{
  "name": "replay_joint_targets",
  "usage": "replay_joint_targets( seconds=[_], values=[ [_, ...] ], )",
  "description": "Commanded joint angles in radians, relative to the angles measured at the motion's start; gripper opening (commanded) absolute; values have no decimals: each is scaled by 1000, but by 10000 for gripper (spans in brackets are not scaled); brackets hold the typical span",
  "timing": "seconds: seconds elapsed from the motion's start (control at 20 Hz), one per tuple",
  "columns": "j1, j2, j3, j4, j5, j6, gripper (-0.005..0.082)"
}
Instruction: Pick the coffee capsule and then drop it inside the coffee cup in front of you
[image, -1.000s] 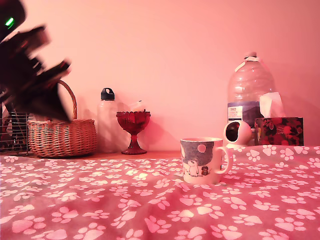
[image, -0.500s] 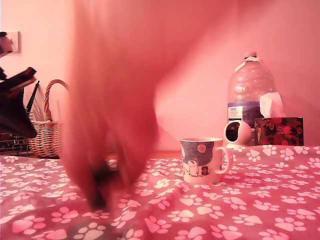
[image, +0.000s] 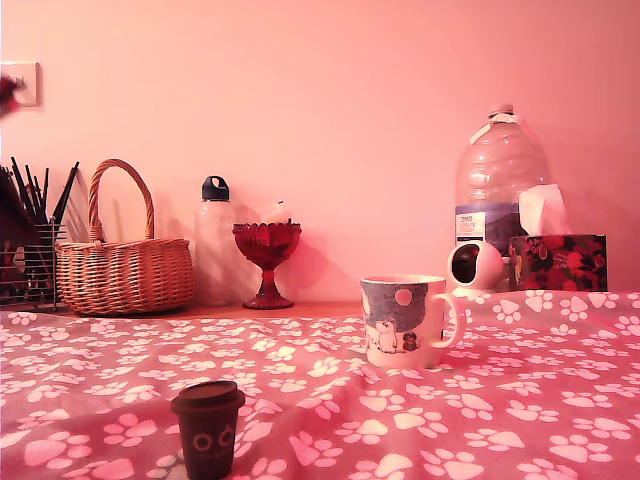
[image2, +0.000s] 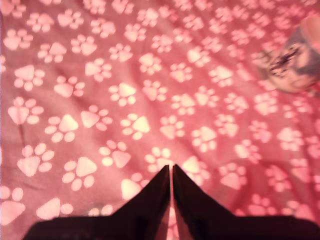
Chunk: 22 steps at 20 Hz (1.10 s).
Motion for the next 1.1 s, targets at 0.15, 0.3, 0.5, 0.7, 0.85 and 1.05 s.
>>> replay_joint_targets(
  seconds=[0.15, 0.3, 0.5, 0.7, 0.85, 1.05],
  values=[
    [-31, -23, -20, 25, 8, -2, -19],
    [-63, -23, -21, 33, 7, 13, -19],
    [-108, -23, -43, 52, 6, 24, -19],
    [-127, -31, -50, 72, 7, 24, -20],
    [-127, -37, -50, 76, 13, 24, -20],
    [-150, -43, -50, 77, 38, 25, -19]
  ],
)
